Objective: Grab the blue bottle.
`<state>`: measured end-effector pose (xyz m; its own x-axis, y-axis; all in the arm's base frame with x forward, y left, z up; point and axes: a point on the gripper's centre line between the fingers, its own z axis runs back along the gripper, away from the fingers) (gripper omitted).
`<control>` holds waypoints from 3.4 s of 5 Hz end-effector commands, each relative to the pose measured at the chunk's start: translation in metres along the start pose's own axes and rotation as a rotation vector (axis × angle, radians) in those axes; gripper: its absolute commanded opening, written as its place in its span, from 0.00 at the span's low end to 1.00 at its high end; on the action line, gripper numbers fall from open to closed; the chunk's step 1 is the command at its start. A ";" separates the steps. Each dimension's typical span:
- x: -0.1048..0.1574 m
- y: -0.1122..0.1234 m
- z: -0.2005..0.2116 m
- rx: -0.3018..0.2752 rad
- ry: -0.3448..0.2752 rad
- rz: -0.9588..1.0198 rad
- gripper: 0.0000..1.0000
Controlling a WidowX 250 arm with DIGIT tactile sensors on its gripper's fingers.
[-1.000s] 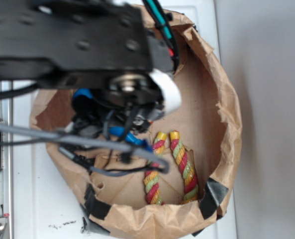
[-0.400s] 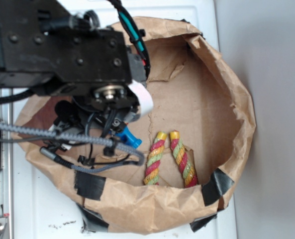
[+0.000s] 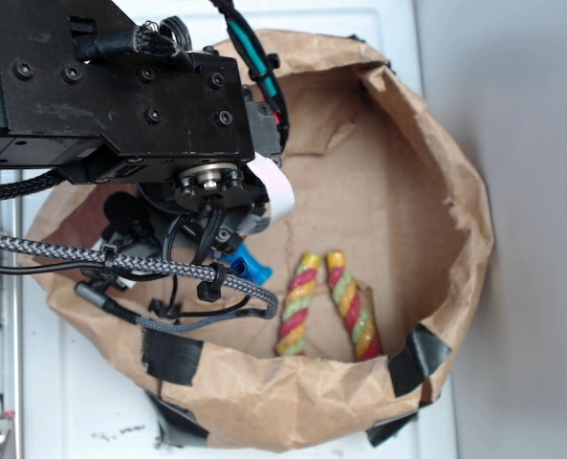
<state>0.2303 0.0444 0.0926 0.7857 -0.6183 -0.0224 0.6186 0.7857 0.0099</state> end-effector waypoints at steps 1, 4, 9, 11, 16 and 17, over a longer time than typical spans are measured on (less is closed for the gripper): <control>0.034 0.082 -0.025 0.139 -0.020 0.108 1.00; 0.032 0.071 -0.031 0.104 -0.047 -0.048 1.00; -0.013 0.000 -0.012 0.031 -0.115 -0.255 1.00; 0.010 -0.021 -0.035 0.025 -0.091 -0.227 1.00; 0.001 0.024 0.013 -0.021 -0.263 0.030 1.00; 0.006 0.028 0.005 -0.024 -0.300 0.073 1.00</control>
<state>0.2526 0.0547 0.0904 0.7948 -0.5503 0.2559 0.5799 0.8130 -0.0527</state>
